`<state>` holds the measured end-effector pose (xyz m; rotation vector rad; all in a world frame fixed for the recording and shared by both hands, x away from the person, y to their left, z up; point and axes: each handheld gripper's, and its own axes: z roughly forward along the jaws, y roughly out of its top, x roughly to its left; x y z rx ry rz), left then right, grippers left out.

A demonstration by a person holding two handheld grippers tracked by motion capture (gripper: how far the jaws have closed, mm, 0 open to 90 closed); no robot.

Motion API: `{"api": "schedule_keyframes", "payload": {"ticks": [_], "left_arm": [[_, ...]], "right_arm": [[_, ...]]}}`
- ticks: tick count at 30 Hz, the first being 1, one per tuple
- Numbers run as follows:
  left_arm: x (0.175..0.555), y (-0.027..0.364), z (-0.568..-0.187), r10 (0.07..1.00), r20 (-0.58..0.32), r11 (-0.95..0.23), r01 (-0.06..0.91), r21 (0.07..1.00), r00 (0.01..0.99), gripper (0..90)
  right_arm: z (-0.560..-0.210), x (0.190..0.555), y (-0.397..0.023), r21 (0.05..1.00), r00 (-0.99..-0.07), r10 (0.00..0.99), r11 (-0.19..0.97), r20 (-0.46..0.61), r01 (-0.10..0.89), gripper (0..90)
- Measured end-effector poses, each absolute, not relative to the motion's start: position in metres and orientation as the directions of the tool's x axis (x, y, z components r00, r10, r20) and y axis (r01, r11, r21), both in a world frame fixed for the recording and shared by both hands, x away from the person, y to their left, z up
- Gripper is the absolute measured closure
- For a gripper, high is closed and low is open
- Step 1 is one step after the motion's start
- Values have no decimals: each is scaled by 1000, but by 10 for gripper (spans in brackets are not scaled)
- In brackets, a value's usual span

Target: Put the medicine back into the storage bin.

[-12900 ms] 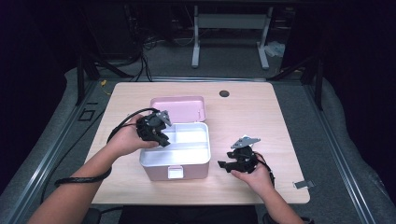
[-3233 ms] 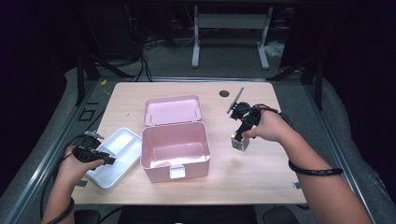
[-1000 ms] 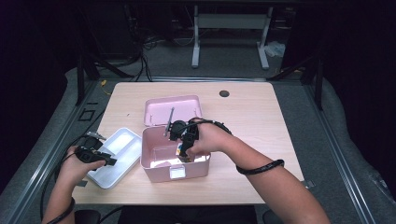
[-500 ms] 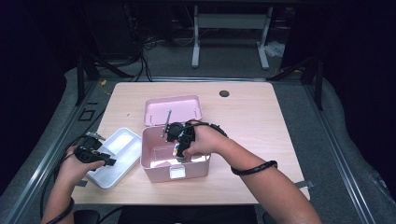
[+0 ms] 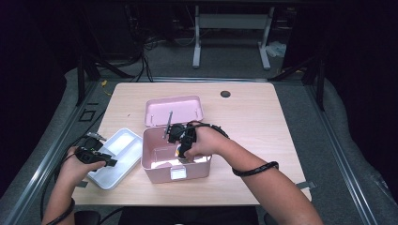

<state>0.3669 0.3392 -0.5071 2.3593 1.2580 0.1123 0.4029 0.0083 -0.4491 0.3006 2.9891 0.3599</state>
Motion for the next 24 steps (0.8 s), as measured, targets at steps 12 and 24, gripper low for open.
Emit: {"api": "schedule_keyframes", "payload": {"ticks": [12,24], "left_arm": [[366,339,-506,802,-139,-476,763,437,580,575],[365,334,-502,798,-124,-483,748,455,590,579]], "right_arm": [[-444,405,1,276,-967,240,938,-88,208,453],[-406,400,-21,353,-950,289,907,-122,231,440]]}}
